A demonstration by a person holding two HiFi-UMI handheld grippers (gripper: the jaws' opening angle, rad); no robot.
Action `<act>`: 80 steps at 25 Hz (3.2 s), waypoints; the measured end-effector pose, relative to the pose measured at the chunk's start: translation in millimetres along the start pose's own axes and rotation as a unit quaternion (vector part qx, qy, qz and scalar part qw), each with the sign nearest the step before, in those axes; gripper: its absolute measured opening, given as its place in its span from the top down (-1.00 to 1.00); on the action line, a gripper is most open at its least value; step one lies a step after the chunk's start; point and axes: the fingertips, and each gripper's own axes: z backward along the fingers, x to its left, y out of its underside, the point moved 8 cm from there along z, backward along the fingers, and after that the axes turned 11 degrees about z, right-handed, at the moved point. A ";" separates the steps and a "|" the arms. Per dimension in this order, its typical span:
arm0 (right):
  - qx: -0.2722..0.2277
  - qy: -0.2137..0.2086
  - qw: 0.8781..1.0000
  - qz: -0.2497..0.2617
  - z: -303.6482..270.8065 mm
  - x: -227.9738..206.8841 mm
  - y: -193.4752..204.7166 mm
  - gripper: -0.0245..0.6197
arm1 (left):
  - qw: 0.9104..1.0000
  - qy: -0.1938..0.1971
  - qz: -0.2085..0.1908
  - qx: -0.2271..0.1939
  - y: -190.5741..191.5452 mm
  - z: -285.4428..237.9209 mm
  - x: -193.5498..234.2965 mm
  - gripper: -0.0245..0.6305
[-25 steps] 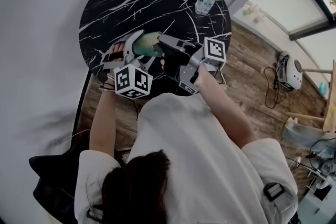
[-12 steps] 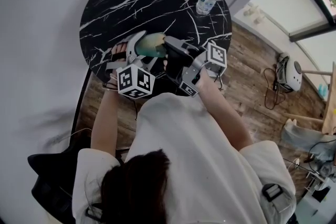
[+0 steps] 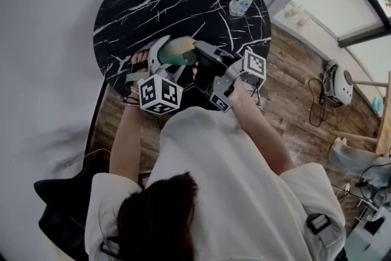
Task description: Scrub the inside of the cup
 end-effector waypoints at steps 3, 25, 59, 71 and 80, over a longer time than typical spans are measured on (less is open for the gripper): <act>0.001 0.005 1.000 0.001 3.0 -2.7 -0.1 0.77 | 1.000 0.002 0.000 0.003 3.8 0.4 -0.3 -0.16; 0.002 -0.012 1.000 0.025 26.0 6.9 -1.6 0.77 | 0.999 -0.002 0.045 0.023 21.0 2.9 -9.9 -0.16; -0.005 0.095 0.972 0.216 52.6 15.7 -41.2 0.78 | 0.978 -0.002 0.208 0.002 37.9 4.4 -9.4 -0.16; 0.038 0.255 0.853 0.454 56.3 13.8 -57.2 0.78 | 0.954 0.009 0.298 -0.019 39.9 -2.1 -7.7 -0.17; 0.104 0.309 0.675 0.662 33.3 8.8 -44.7 0.78 | 0.932 0.000 0.362 -0.011 54.2 -3.9 -5.6 -0.17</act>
